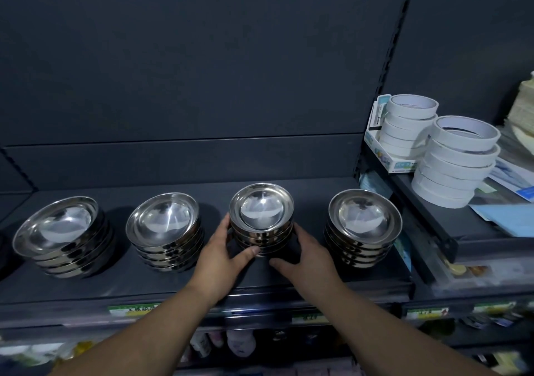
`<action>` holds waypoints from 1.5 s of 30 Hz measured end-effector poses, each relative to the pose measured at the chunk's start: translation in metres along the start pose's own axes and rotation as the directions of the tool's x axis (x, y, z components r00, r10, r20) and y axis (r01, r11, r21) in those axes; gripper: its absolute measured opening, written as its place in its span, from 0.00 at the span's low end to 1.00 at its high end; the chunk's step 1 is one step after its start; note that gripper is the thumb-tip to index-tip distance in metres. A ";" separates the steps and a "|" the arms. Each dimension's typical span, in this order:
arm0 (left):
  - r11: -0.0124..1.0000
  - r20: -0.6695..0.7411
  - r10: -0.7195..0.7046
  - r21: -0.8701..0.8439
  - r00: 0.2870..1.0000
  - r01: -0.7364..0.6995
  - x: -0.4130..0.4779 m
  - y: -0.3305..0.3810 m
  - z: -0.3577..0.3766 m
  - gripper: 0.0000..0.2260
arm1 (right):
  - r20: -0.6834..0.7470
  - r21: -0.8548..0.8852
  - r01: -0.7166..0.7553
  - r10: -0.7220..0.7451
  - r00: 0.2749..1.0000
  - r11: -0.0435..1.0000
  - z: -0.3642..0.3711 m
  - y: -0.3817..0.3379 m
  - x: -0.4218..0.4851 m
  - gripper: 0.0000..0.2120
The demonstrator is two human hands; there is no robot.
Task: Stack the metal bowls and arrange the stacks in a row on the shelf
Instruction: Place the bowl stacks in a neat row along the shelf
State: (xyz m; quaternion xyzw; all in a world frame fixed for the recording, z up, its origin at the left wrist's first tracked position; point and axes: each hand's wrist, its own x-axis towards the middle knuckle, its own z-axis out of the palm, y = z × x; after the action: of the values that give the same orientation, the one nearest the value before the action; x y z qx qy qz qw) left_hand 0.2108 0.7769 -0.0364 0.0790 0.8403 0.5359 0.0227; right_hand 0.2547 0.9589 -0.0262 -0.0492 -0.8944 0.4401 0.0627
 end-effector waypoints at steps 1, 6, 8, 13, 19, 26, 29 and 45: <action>1.000 -0.001 0.002 0.006 1.000 -0.002 0.000 0.000 0.000 0.39 | -0.003 0.001 0.002 -0.002 1.000 1.000 0.000 0.000 0.000 0.39; 0.999 -0.013 0.017 0.038 1.000 -0.016 0.002 -0.004 -0.001 0.40 | -0.028 -0.004 0.007 -0.007 1.000 1.000 0.001 0.000 0.001 0.37; 0.999 -0.010 0.008 0.047 1.000 -0.008 0.003 -0.004 -0.001 0.40 | -0.027 -0.006 0.011 -0.012 1.000 1.000 0.001 0.000 0.000 0.37; 0.998 0.001 -0.011 0.064 1.000 0.011 0.003 -0.003 -0.001 0.40 | -0.033 -0.010 0.020 -0.020 0.999 1.000 0.002 0.001 0.000 0.37; 0.993 -0.022 -0.082 0.080 0.996 0.083 -0.008 -0.005 0.002 0.44 | -0.003 -0.020 0.010 -0.010 1.000 1.000 0.001 0.003 -0.008 0.36; 0.963 -0.115 -0.051 0.258 0.992 0.079 -0.048 0.005 0.030 0.15 | -0.027 -0.111 -0.047 0.045 0.999 0.993 -0.022 0.029 -0.046 0.21; 0.953 -0.040 0.024 0.304 0.999 -0.010 -0.049 0.018 0.048 0.17 | -0.113 -0.128 -0.076 0.062 0.992 0.989 -0.046 0.045 -0.059 0.14; 0.992 0.172 0.036 0.109 0.984 -0.056 -0.009 0.063 0.132 0.42 | -0.151 -0.043 -0.113 0.105 0.983 0.993 -0.103 0.076 -0.028 0.46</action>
State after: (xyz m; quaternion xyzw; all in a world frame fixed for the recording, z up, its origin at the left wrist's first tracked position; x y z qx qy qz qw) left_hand 0.2423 0.9198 -0.0361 0.1451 0.8622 0.4791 0.0774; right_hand 0.3009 1.0820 -0.0261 -0.1322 -0.8942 0.4150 0.1038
